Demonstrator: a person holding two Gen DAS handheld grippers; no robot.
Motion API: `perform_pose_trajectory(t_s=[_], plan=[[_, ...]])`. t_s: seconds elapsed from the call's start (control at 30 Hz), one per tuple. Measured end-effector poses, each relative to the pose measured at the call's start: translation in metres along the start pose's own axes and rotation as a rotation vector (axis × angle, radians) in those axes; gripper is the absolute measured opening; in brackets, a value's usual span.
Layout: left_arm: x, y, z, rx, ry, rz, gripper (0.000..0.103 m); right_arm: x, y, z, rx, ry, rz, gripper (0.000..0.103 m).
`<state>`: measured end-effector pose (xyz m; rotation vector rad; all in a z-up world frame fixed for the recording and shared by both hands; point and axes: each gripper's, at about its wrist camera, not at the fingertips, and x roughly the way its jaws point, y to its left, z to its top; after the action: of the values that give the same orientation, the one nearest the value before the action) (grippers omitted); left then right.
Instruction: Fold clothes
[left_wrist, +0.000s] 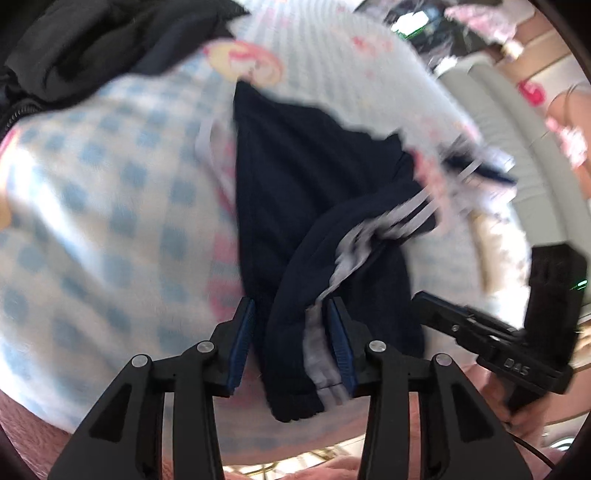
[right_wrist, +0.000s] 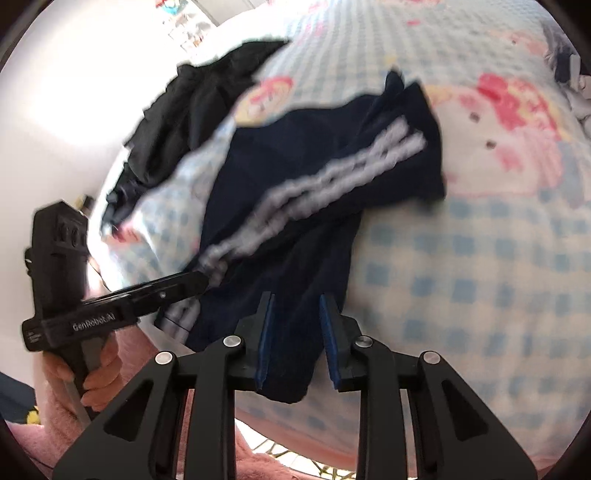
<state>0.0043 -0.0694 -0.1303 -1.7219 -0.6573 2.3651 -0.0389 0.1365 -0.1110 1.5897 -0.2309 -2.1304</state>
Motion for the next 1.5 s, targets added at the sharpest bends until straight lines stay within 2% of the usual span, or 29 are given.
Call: perform_pose_trajectory(t_s=[0.07,0.17,0.3,0.33,0.43,0.57,0.63,0.67,0.7,0.77,0.83,0.87,0.97,1.07,1.27,1.4,1.5], plan=[[-0.002,0.007,-0.005,-0.018,0.009,0.000,0.042,0.005,-0.003,-0.011,-0.019,0.037,-0.067,0.025],[-0.015,0.008,-0.007,0.010,0.004,-0.033,0.043,-0.003,-0.016,-0.025,-0.006,0.031,-0.038,0.025],[-0.033,-0.018,0.000,0.100,-0.099,-0.082,0.042,-0.015,-0.019,-0.018,0.006,-0.022,0.026,0.025],[-0.029,-0.023,0.003,0.107,-0.096,-0.082,0.043,-0.016,-0.016,-0.014,-0.002,-0.035,0.026,0.025],[-0.008,-0.036,0.014,0.121,-0.064,-0.056,0.043,-0.010,-0.010,-0.004,-0.019,-0.046,0.022,0.025],[0.011,-0.046,0.017,0.195,-0.021,0.062,0.043,0.006,-0.010,0.002,0.001,-0.017,-0.016,0.025],[0.009,-0.040,0.017,0.180,-0.035,0.047,0.043,0.008,-0.020,-0.002,0.020,0.000,-0.026,0.026],[0.007,-0.036,0.017,0.170,-0.044,0.034,0.043,0.006,-0.025,-0.003,0.036,-0.001,0.000,0.026],[0.002,-0.029,0.016,0.145,-0.060,-0.013,0.043,0.004,-0.030,-0.004,0.054,-0.003,0.037,0.027],[-0.006,-0.023,0.019,0.121,-0.078,-0.053,0.043,-0.004,-0.040,0.000,0.113,-0.014,0.192,0.029],[-0.011,-0.030,0.025,0.154,-0.108,-0.034,0.043,-0.013,-0.047,0.006,0.135,-0.044,0.212,0.031],[-0.012,-0.035,0.030,0.176,-0.122,-0.022,0.043,-0.018,-0.048,0.010,0.122,-0.063,0.174,0.031],[-0.009,-0.047,0.044,0.204,-0.119,-0.063,0.043,-0.025,-0.050,0.022,0.085,-0.101,0.037,0.031],[0.001,-0.069,0.061,0.243,-0.092,-0.104,0.046,-0.023,-0.060,0.031,0.104,-0.108,-0.025,0.031],[0.022,-0.098,0.096,0.294,-0.065,-0.095,0.046,-0.029,-0.090,0.047,0.190,-0.128,-0.052,0.031],[0.035,-0.107,0.110,0.324,-0.059,-0.054,0.046,-0.035,-0.107,0.049,0.222,-0.131,-0.080,0.031],[0.054,-0.111,0.116,0.300,-0.053,-0.040,0.046,-0.035,-0.117,0.049,0.228,-0.122,-0.086,0.031]])
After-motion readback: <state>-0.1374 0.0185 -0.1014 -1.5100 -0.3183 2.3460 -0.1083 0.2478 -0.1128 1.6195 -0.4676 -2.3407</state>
